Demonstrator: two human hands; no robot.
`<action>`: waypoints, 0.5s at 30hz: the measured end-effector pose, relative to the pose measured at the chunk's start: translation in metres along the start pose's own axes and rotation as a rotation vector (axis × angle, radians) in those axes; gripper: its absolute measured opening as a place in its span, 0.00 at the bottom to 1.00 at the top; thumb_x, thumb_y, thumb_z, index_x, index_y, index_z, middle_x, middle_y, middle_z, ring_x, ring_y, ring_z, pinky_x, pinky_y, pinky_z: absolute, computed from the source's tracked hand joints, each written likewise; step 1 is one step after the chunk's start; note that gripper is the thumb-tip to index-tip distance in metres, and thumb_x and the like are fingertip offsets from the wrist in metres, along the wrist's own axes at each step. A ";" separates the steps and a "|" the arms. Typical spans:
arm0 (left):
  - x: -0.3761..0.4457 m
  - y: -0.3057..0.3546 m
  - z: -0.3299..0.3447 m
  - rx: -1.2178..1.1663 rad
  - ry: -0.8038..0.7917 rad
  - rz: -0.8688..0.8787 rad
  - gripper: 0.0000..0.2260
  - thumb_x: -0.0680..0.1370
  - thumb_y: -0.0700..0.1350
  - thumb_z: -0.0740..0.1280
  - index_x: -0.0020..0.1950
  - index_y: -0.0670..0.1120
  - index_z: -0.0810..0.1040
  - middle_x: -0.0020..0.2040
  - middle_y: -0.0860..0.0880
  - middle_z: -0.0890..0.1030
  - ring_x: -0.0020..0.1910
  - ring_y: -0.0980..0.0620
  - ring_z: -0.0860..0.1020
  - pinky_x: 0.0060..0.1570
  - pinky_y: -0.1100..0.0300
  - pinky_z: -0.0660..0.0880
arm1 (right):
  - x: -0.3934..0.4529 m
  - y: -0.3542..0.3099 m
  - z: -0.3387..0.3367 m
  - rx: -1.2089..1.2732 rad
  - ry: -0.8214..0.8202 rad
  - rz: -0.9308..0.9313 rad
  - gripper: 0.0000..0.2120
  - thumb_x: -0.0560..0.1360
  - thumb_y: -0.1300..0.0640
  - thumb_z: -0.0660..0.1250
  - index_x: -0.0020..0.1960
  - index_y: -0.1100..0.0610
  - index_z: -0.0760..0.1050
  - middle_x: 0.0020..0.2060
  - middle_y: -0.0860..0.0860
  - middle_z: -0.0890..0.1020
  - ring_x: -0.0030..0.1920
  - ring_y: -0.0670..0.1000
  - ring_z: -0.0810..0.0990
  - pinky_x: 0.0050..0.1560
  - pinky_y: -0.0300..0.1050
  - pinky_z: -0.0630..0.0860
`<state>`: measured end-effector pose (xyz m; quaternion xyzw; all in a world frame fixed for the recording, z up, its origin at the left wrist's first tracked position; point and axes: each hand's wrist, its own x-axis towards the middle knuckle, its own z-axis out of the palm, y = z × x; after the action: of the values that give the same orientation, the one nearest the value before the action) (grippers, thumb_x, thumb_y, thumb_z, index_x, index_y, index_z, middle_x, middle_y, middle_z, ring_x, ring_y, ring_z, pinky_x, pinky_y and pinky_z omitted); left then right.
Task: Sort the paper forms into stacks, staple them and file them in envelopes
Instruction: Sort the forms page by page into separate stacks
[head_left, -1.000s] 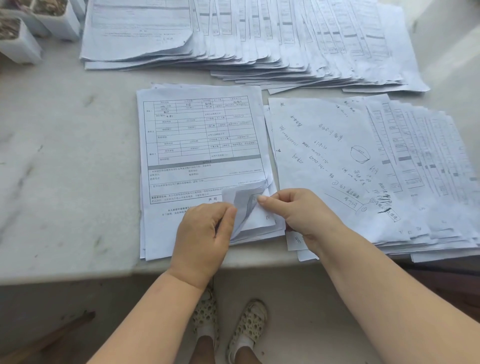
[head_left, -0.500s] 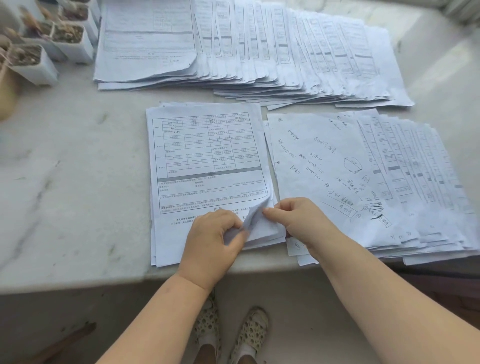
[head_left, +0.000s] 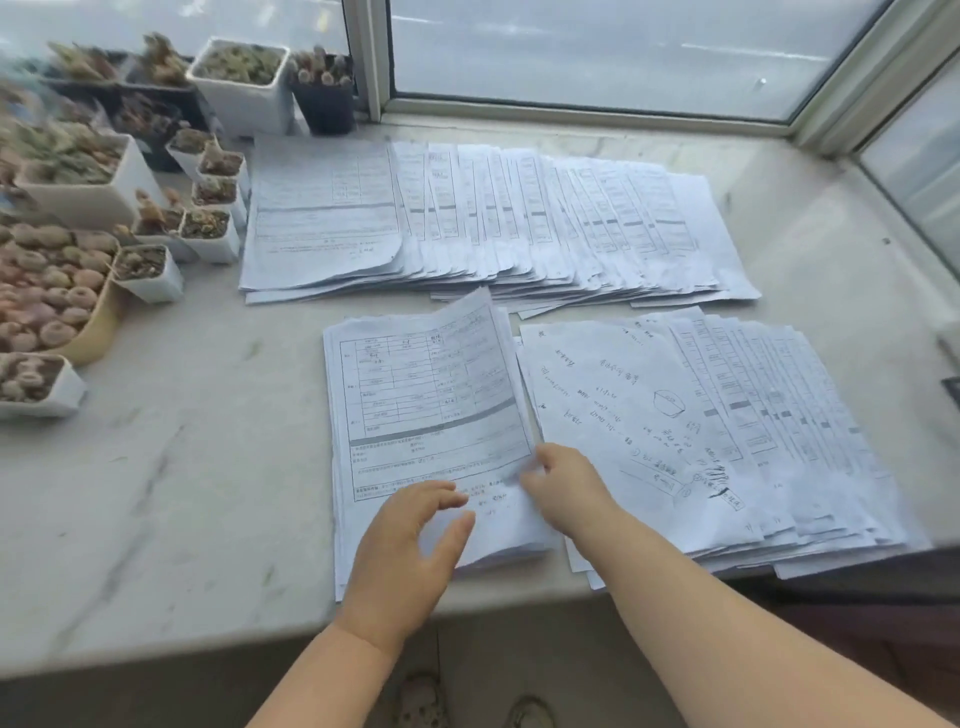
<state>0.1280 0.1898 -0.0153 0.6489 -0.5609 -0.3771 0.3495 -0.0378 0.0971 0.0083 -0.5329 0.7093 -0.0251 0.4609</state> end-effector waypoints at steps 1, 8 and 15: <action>-0.002 0.005 -0.014 0.044 0.072 0.039 0.14 0.73 0.60 0.62 0.52 0.56 0.80 0.57 0.66 0.78 0.60 0.65 0.73 0.62 0.69 0.66 | -0.009 -0.006 -0.004 0.017 0.040 -0.050 0.05 0.77 0.62 0.60 0.43 0.60 0.73 0.32 0.48 0.68 0.32 0.48 0.65 0.31 0.41 0.62; 0.030 0.081 -0.086 -0.090 0.197 -0.324 0.33 0.72 0.45 0.75 0.73 0.45 0.65 0.66 0.49 0.73 0.60 0.49 0.74 0.62 0.54 0.69 | -0.073 -0.031 -0.067 0.444 0.143 -0.204 0.09 0.75 0.60 0.63 0.48 0.52 0.81 0.41 0.49 0.84 0.43 0.51 0.82 0.44 0.44 0.76; 0.073 0.134 -0.062 -0.483 0.055 -0.404 0.04 0.75 0.35 0.70 0.48 0.40 0.82 0.42 0.42 0.85 0.40 0.42 0.83 0.31 0.56 0.80 | -0.097 -0.005 -0.145 0.719 0.132 -0.220 0.10 0.69 0.55 0.68 0.46 0.58 0.84 0.44 0.57 0.86 0.48 0.59 0.84 0.49 0.56 0.79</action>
<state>0.1265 0.1026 0.1237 0.6554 -0.3053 -0.5433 0.4267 -0.1325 0.1047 0.1552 -0.4075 0.6217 -0.3560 0.5663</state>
